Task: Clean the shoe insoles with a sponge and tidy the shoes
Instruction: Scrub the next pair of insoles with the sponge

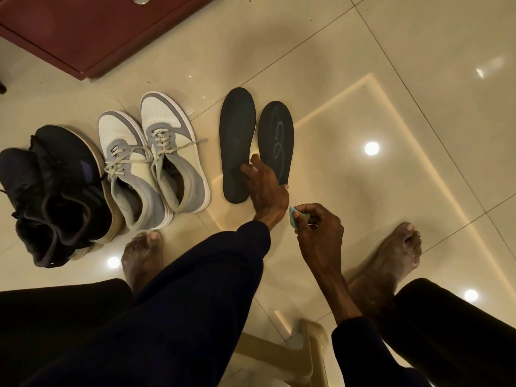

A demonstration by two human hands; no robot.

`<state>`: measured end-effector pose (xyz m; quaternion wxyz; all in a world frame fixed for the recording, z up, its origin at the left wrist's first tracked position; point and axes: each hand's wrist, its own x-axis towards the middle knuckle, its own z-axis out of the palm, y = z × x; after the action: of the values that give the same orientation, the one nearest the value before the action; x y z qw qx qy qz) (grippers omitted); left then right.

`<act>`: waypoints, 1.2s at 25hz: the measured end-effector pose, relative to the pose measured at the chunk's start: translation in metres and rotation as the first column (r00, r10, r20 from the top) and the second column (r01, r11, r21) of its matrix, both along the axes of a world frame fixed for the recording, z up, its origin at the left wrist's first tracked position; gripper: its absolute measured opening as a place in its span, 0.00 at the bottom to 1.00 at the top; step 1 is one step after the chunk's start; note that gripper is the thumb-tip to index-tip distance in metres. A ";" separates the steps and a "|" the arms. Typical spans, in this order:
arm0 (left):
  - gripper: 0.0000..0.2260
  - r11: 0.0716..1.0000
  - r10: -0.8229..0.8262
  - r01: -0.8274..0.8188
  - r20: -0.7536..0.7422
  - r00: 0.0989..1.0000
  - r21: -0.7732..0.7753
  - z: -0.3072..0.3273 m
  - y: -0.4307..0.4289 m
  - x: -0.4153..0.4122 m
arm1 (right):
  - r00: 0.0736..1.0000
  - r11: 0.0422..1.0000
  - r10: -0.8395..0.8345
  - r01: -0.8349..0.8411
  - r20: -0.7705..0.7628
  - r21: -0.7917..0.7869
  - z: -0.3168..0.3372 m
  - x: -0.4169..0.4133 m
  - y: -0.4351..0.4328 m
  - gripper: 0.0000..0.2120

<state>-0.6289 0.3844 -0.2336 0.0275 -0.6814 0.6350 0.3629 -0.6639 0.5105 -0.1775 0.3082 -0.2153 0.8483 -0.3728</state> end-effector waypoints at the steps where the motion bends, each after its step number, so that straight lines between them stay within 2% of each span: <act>1: 0.42 1.000 -0.009 0.009 0.059 0.998 -0.005 0.002 0.000 -0.002 | 1.000 1.000 -0.011 0.011 0.004 0.000 0.002 0.000 0.000 0.04; 3: 0.40 0.998 -0.063 0.062 0.148 0.987 0.015 0.002 -0.003 -0.003 | 1.000 0.999 -0.030 0.030 0.003 -0.014 0.011 -0.001 -0.002 0.04; 4: 0.39 0.998 -0.050 0.046 0.134 0.990 0.037 -0.002 -0.005 -0.003 | 0.999 0.999 -0.035 0.035 -0.002 -0.028 0.016 -0.003 -0.004 0.04; 6: 0.33 0.988 0.088 -0.086 -0.014 0.996 0.127 -0.008 -0.006 -0.001 | 0.999 0.998 -0.045 0.045 -0.007 -0.048 0.024 -0.008 -0.007 0.03; 8: 0.25 0.946 0.212 -0.149 -0.200 0.957 0.287 0.003 -0.004 -0.001 | 0.998 0.997 -0.058 0.057 -0.016 -0.058 0.036 -0.016 -0.008 0.02; 11: 0.20 0.835 0.368 -0.086 -0.435 0.822 0.543 0.056 -0.003 0.003 | 0.995 0.994 -0.082 0.079 -0.049 -0.072 0.074 -0.034 -0.013 0.02; 13: 0.19 0.718 0.521 -0.012 -0.526 0.673 0.696 0.112 -0.010 0.015 | 0.996 0.992 -0.062 0.055 -0.064 -0.113 0.113 -0.042 -0.019 0.02; 15: 0.15 0.631 0.602 0.110 -0.574 0.555 0.768 0.171 -0.017 0.029 | 0.996 0.986 0.000 -0.015 -0.087 -0.164 0.156 -0.042 -0.030 0.04; 18: 0.10 0.591 0.635 0.233 -0.623 0.456 0.773 0.280 -0.017 0.050 | 0.986 0.954 0.094 -0.129 -0.141 -0.269 0.239 -0.028 -0.043 0.06; 19: 0.12 0.590 0.639 0.253 -0.635 0.434 0.767 0.314 -0.015 0.056 | 0.973 0.937 0.117 -0.175 -0.200 -0.304 0.266 -0.019 -0.044 0.06; 21: 0.27 0.619 0.591 0.291 -0.677 0.439 0.729 0.369 -0.009 0.072 | 0.924 0.897 0.145 -0.273 -0.353 -0.346 0.315 0.000 -0.042 0.06; 23: 0.35 0.681 0.494 0.306 -0.726 0.479 0.665 0.408 0.000 0.093 | 0.858 0.881 0.159 -0.347 -0.489 -0.323 0.352 0.015 -0.037 0.07; 25: 0.33 0.733 0.421 0.302 -0.756 0.502 0.609 0.441 0.019 0.128 | 0.799 0.872 0.149 -0.384 -0.583 -0.304 0.384 0.035 -0.022 0.07; 27: 0.29 0.736 0.442 0.284 -0.754 0.487 0.615 0.461 0.043 0.163 | 0.811 0.841 0.137 -0.398 -0.568 -0.366 0.407 0.061 -0.004 0.07; 30: 0.24 0.718 0.564 0.233 -0.744 0.359 0.656 0.463 0.071 0.206 | 0.807 0.774 0.246 -0.497 -0.537 -0.391 0.417 0.120 0.035 0.05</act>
<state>-0.4229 0.4552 0.2289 -0.1281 -0.3650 0.2802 0.8786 -0.5442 0.5453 0.2394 0.1002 -0.5391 0.7028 -0.4532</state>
